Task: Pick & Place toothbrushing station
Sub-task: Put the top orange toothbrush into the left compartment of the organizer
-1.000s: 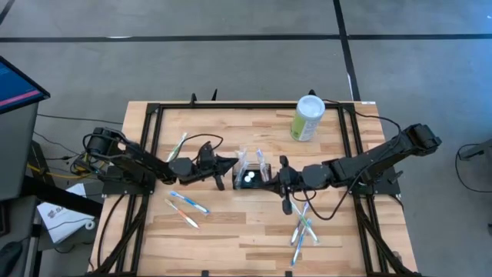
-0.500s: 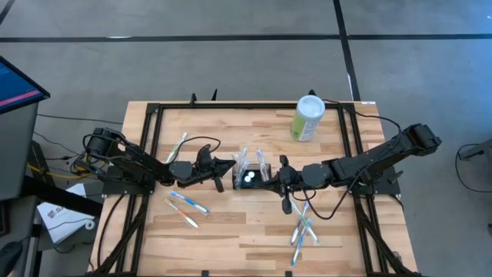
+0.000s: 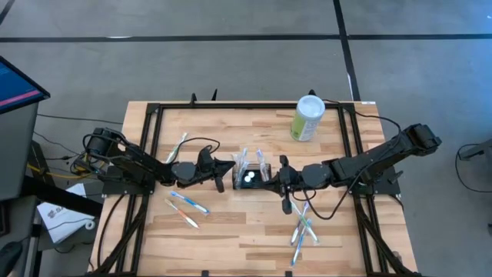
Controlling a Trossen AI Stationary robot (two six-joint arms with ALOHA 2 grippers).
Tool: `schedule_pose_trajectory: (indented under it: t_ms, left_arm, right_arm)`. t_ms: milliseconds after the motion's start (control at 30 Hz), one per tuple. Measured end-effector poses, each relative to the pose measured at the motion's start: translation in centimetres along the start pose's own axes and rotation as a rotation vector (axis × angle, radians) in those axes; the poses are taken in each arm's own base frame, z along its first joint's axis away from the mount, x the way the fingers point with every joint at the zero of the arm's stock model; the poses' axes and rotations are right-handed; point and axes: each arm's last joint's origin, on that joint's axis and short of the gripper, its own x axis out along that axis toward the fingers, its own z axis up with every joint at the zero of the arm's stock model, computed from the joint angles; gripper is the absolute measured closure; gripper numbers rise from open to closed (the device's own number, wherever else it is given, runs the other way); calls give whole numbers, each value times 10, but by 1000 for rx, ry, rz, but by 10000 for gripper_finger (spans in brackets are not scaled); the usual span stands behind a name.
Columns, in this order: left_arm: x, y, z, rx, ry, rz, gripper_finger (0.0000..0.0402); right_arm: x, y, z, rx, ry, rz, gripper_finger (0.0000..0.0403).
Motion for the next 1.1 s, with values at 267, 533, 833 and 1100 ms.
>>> schedule_pose_trajectory:
  t_ms: [267,533,833,1100]
  left_arm:
    - [0,1,-2,9,19,8,401]
    - [0,2,-5,11,42,30,401]
    - [0,3,-6,13,56,28,401]
    - [-1,2,-8,21,70,20,394]
  right_arm:
    - [0,0,0,0,0,0,403]
    - [0,0,0,1,0,0,403]
    - [0,0,0,1,-1,-1,403]
    - [0,0,0,1,0,0,403]
